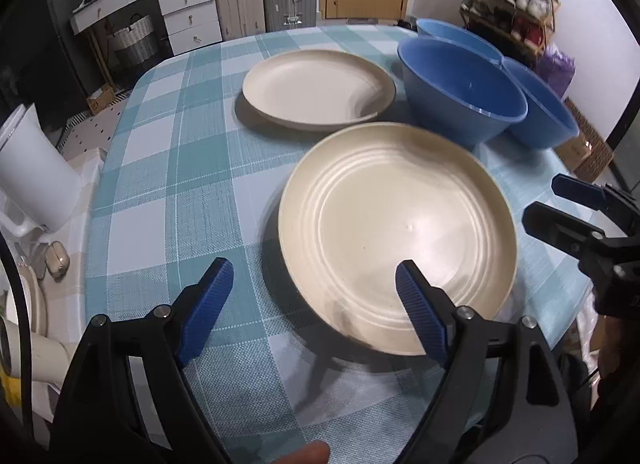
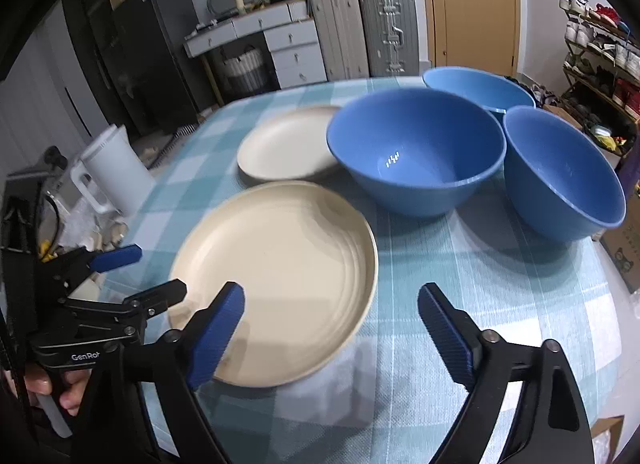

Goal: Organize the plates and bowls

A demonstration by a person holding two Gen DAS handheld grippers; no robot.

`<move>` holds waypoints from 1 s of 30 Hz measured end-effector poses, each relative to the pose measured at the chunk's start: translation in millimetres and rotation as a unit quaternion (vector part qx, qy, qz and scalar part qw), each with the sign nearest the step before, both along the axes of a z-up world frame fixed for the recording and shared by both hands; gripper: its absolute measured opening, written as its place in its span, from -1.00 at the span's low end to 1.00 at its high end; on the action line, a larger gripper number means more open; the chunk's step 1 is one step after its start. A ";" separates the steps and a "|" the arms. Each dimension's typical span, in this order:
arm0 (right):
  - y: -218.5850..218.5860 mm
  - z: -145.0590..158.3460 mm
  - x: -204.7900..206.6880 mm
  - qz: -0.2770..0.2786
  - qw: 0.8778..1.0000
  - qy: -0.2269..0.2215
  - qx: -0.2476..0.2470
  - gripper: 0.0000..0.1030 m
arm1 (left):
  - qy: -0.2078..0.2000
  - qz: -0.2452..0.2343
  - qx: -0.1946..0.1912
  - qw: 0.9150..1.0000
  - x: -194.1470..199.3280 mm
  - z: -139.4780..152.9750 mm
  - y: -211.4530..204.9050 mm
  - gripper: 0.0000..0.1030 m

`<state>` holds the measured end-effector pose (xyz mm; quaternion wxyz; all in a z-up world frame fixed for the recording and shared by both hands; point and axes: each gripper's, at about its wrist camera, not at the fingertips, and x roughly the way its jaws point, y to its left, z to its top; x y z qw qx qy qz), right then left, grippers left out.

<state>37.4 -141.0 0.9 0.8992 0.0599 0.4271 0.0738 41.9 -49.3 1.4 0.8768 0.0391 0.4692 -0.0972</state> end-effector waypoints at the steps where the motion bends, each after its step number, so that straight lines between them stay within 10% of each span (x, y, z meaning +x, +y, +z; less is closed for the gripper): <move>1: -1.4 3.7 0.0 0.001 1.000 -0.007 0.003 0.87 | -0.003 0.004 -0.002 1.000 0.1 2.7 2.2 0.74; 3: -3.8 11.1 0.2 0.003 1.000 -0.018 0.004 0.93 | -0.012 0.016 -0.004 1.000 0.0 8.3 6.4 1.00; 30: -18.2 144.0 67.2 0.105 0.990 -0.092 -0.026 0.97 | -0.056 0.115 -0.070 0.989 69.5 88.0 44.8 0.98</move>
